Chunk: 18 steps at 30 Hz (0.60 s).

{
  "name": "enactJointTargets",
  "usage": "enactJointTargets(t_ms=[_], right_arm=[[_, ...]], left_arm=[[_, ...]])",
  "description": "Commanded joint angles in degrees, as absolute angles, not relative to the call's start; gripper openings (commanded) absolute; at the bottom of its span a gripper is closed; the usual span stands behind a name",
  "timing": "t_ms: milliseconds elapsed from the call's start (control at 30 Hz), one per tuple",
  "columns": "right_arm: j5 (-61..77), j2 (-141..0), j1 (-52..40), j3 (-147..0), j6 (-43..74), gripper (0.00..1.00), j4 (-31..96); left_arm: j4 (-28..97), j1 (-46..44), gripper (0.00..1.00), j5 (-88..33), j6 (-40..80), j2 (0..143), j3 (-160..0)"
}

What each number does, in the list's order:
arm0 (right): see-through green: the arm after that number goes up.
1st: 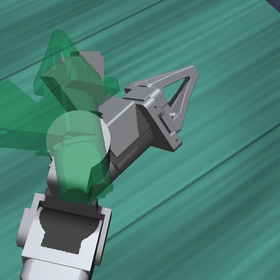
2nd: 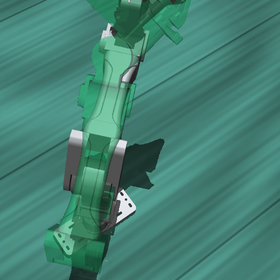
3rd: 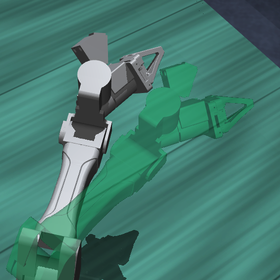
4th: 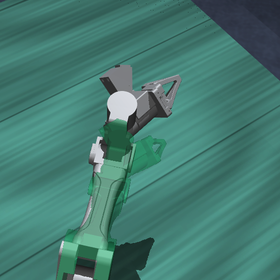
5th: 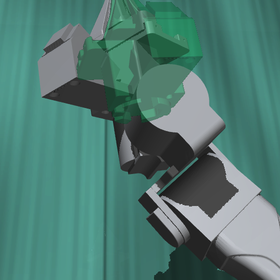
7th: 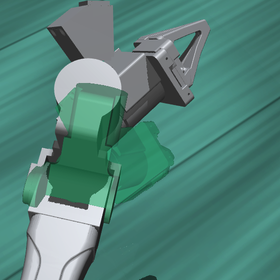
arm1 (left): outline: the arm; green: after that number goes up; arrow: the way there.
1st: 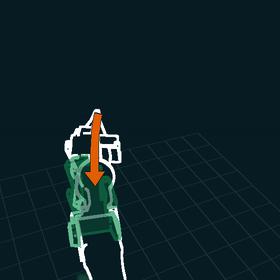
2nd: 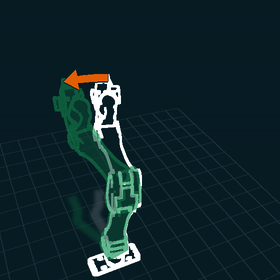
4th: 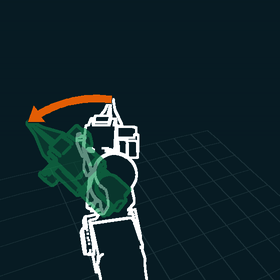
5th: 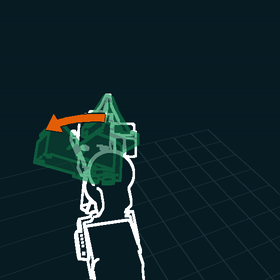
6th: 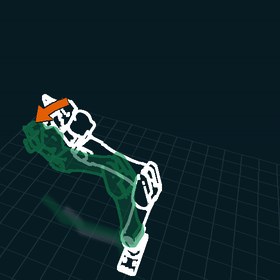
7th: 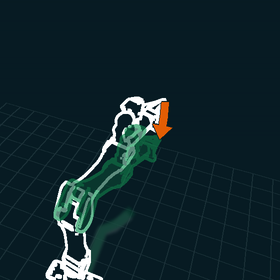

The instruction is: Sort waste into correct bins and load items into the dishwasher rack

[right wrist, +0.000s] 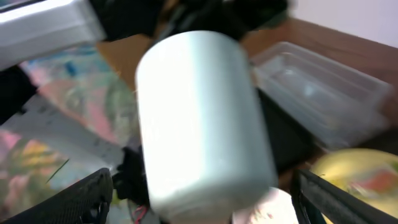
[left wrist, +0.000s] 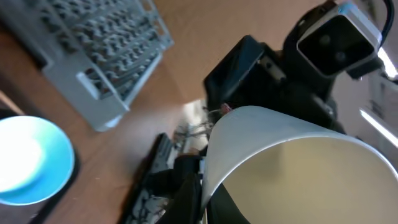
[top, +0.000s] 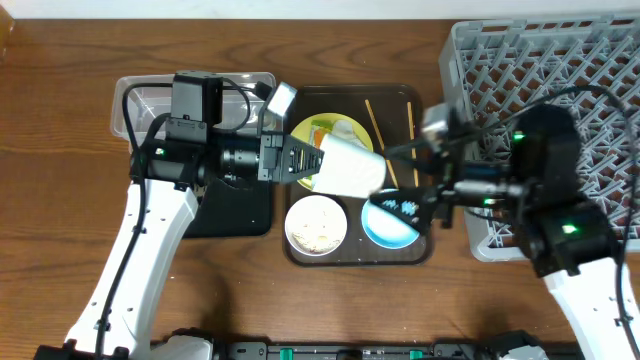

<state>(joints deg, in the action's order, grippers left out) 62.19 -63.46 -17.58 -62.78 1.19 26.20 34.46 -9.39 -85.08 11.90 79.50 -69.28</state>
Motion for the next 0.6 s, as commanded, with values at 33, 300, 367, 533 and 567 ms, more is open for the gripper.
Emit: enactJointTargets(t_ms=[33,300,367,533,567], right_arm=[[60.36,-65.17,-21.61,-63.75,2.33,0.89,23.59],[60.49,-66.22,-23.07,-63.75,3.81,0.72,19.62],[60.66,-66.22,-23.07,-63.75,3.81,0.72,19.49],[60.66,-66.22,-22.72,-63.75,3.81,0.60,19.51],[60.66,-66.15,-22.35,-63.75,3.81,0.60,19.53]], left_arm=[[34.41,-9.34,0.07,-90.13,10.55,79.44,-70.28],[34.63,-9.34,0.09,-90.13,10.55,79.44,-70.26],[34.63,-9.34,0.11,-90.13,10.55,79.44,-70.26],[34.63,-9.34,0.31,-90.13,10.55,79.44,-70.26],[34.63,-9.34,0.38,-90.13,10.55,79.44,-70.26]])
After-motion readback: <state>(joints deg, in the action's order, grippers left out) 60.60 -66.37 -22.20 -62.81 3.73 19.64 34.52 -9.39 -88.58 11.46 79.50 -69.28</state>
